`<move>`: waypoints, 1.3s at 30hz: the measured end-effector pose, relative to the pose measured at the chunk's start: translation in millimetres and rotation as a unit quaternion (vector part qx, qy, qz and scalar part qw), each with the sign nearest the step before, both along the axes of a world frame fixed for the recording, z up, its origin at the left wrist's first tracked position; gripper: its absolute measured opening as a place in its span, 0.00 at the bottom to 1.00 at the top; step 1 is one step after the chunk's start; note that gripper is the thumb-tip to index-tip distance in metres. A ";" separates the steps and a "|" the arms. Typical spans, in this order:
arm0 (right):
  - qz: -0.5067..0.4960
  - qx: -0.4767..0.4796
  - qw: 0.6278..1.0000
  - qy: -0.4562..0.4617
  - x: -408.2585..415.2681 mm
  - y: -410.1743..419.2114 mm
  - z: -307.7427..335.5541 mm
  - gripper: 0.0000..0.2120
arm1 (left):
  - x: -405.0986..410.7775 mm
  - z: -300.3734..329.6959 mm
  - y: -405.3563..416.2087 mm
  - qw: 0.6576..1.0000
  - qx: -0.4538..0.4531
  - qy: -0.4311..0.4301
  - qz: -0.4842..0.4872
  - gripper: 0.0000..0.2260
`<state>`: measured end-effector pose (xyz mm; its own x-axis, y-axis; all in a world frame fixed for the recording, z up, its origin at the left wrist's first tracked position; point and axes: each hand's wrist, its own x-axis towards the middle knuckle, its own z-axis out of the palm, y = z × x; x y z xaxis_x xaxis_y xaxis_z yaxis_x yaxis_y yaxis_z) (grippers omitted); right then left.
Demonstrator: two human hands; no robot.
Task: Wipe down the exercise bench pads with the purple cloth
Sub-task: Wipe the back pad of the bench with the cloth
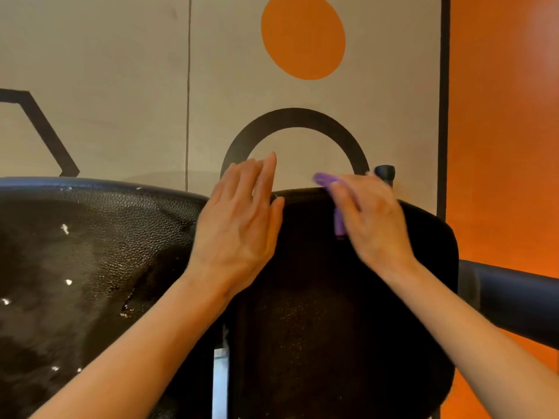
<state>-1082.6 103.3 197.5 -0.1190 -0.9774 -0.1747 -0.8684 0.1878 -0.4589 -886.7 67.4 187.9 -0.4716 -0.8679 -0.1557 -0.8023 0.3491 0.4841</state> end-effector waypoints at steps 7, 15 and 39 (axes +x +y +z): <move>0.036 -0.061 0.997 0.042 90.1 -15.0 -8.2 0.17 | 73.0 8.2 5.8 0.996 -0.032 -0.088 0.004 0.23; -0.114 -0.035 0.992 0.047 45.5 -1.5 -4.2 0.19 | 81.5 -1.4 9.2 0.995 -0.069 -0.073 -0.010 0.22; 0.139 -0.073 0.980 0.121 132.3 54.4 -19.5 0.15 | 111.7 -0.7 39.8 0.992 -0.082 -0.049 -0.082 0.26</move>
